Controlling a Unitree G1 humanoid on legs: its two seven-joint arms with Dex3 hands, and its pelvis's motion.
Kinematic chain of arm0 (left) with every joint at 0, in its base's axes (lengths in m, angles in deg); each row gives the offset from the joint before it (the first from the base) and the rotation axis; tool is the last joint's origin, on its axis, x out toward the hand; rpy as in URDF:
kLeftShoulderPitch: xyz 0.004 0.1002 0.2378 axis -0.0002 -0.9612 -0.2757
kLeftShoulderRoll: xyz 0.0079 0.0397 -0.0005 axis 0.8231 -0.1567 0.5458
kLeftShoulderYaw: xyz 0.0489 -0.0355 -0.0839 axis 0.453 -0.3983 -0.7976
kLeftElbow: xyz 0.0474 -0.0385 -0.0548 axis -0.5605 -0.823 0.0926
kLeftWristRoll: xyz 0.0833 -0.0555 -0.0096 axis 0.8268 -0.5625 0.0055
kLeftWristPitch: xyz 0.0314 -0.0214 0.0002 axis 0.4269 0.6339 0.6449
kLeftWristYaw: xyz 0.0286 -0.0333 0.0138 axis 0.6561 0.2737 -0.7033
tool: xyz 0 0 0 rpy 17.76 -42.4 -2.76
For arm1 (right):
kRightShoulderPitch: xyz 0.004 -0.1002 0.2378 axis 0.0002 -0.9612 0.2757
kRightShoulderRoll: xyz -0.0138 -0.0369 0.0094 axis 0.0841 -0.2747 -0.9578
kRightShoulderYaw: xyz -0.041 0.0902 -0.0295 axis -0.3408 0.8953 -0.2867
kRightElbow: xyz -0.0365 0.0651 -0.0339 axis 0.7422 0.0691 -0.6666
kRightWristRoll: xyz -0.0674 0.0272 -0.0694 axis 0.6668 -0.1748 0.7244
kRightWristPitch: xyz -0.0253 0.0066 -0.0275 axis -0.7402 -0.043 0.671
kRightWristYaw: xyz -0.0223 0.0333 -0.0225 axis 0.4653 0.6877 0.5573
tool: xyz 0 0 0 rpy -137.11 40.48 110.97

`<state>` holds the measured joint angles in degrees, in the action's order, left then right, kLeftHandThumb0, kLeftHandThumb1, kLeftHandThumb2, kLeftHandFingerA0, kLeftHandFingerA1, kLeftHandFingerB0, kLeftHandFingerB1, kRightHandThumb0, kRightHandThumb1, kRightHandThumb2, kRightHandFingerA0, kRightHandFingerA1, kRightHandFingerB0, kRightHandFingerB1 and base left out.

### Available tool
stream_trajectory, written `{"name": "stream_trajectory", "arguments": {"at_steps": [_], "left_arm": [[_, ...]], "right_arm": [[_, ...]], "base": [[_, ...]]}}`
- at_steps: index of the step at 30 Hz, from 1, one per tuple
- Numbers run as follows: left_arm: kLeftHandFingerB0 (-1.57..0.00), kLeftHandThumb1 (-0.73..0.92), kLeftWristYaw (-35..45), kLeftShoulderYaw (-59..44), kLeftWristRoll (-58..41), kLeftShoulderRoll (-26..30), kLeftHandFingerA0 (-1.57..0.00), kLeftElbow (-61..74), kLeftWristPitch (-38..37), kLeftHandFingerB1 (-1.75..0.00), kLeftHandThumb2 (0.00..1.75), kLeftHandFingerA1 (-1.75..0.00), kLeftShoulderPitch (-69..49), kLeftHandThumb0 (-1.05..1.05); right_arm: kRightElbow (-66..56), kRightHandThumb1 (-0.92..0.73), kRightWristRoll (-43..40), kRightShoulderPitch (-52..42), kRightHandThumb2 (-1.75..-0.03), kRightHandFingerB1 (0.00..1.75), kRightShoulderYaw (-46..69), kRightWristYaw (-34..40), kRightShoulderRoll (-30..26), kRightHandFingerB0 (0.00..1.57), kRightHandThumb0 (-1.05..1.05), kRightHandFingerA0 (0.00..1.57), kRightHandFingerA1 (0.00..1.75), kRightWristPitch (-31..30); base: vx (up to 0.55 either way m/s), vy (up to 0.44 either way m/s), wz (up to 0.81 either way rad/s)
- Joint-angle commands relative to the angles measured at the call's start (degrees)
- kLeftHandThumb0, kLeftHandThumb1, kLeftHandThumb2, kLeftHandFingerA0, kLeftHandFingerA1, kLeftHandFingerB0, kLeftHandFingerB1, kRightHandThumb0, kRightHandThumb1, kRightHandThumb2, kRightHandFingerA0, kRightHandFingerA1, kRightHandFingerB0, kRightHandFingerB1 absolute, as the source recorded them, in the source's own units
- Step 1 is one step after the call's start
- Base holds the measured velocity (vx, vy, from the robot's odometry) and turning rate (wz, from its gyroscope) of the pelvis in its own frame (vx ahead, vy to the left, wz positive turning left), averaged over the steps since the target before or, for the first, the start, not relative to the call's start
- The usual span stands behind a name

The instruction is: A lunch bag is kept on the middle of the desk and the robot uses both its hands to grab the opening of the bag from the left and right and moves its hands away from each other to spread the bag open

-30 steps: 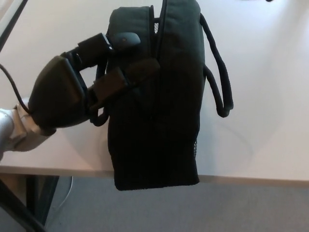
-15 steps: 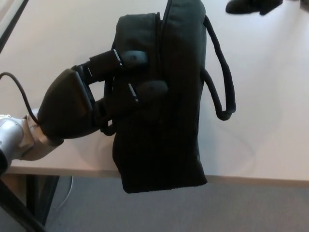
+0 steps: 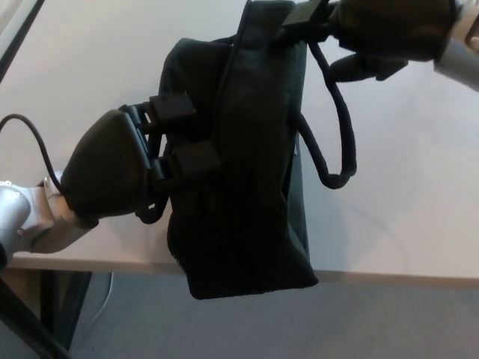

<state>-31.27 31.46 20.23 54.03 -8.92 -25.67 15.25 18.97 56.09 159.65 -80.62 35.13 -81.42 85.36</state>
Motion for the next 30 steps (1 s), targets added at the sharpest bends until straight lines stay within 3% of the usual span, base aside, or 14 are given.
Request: {"name": "stream_trajectory", "arguments": {"at_steps": [1,7,9,10,12,14,18,20,23,26,29,30], "left_arm": [[-0.67,0.43,5.8,-0.6,-1.4,-0.4,-0.83,-0.6,-3.3,-1.61,1.07,-1.74,-1.7,-0.06],[-0.67,0.54,7.3,-1.0,-1.5,-0.9,-0.88,-1.1,-4.0,-1.53,0.92,-1.69,-2.3,-0.07],[-0.66,0.53,7.6,-1.2,-1.5,-1.1,-0.87,-1.0,-4.1,-1.56,0.93,-1.71,-2.5,-0.07],[-0.61,0.51,7.6,-1.2,-1.6,-1.3,-0.79,-0.7,-4.5,-1.6,0.98,-1.74,-2.6,-0.04],[-0.69,0.51,7.5,-1.5,-1.7,-1.4,-0.8,-0.1,-4.9,-1.64,1.05,-1.73,-2.8,-0.11],[-0.66,0.48,7.7,-1.7,-1.7,-1.6,-0.79,0.7,-5.1,-1.67,1.11,-1.74,-2.8,-0.11],[-0.65,0.49,7.8,-2.7,-1.9,-1.1,-0.79,3.4,-5.5,-1.66,1.09,-1.73,-3.6,-0.11],[-0.67,0.45,8.8,-3.3,-2.7,-0.8,-0.81,4.9,-6.7,-1.64,1.17,-1.74,-4.0,-0.11],[-0.69,0.44,11.5,-4.8,-3.8,-0.3,-0.81,8.5,-7.2,-1.63,1.19,-1.72,-5.3,-0.13],[-0.7,0.46,13.5,-6.4,-4.8,-0.5,-0.8,10.8,-7.2,-1.58,1.17,-1.66,-5.7,-0.15],[-0.66,0.46,14.7,-8.0,-5.6,-1.1,-0.8,11.7,-7.5,-1.61,1.11,-1.72,-6.1,-0.12],[-0.64,0.47,15.1,-8.5,-6.1,-1.3,-0.79,11.7,-7.9,-1.6,1.12,-1.72,-6.1,-0.11]], "right_arm": [[-1.4,-0.63,0.7,-1.0,-0.59,0.39,-0.4,-0.6,0.5,0.56,-0.39,0.6,0.41,-1.0],[-0.6,-0.54,0.4,-0.1,-0.56,0.38,-0.1,0.6,2.1,0.56,-0.37,0.58,0.41,-1.8],[-0.2,-0.55,0.4,0.0,-0.56,0.39,-0.1,1.1,2.5,0.56,-0.36,0.57,0.41,-2.1],[-0.2,-0.55,-0.3,-0.5,-0.57,0.38,0.2,0.1,3.0,0.56,-0.34,0.55,0.4,-2.5],[-0.1,-0.55,-0.8,-1.1,-0.57,0.38,0.4,-1.0,3.6,0.55,-0.33,0.55,0.39,-3.0],[0.2,-0.54,-0.1,-2.0,-0.57,0.38,-0.2,-0.4,3.9,0.54,-0.32,0.54,0.38,-3.5],[0.4,-0.55,1.5,-3.7,-0.57,0.37,-1.7,0.9,4.8,0.54,-0.33,0.54,0.37,-5.4],[0.5,-0.56,2.2,-5.1,-0.58,0.37,-2.6,1.9,5.5,0.53,-0.31,0.53,0.37,-6.2],[0.5,-0.59,3.2,-7.2,-0.59,0.35,-4.4,2.4,6.2,0.46,-0.34,0.46,0.35,-7.7],[1.2,-0.59,4.1,-9.0,-0.59,0.35,-5.9,5.3,7.0,0.46,-0.37,0.5,0.36,-8.8],[1.2,-0.61,4.1,-10.4,-0.59,0.35,-6.9,7.1,7.1,0.47,-0.23,0.49,0.36,-8.7],[1.6,-0.61,3.8,-10.7,-0.59,0.33,-7.2,6.6,7.1,0.41,-0.35,0.43,0.35,-8.3]], "base": [[0.0,0.0,0.0],[0.0,0.0,0.0],[0.0,0.0,0.0],[0.0,0.0,0.0],[0.0,0.0,0.0],[0.0,0.0,0.0],[0.0,0.0,0.0],[0.0,0.0,0.0],[0.0,0.0,0.0],[0.0,0.0,0.0],[0.0,0.0,0.0],[0.0,0.0,0.0]]}}
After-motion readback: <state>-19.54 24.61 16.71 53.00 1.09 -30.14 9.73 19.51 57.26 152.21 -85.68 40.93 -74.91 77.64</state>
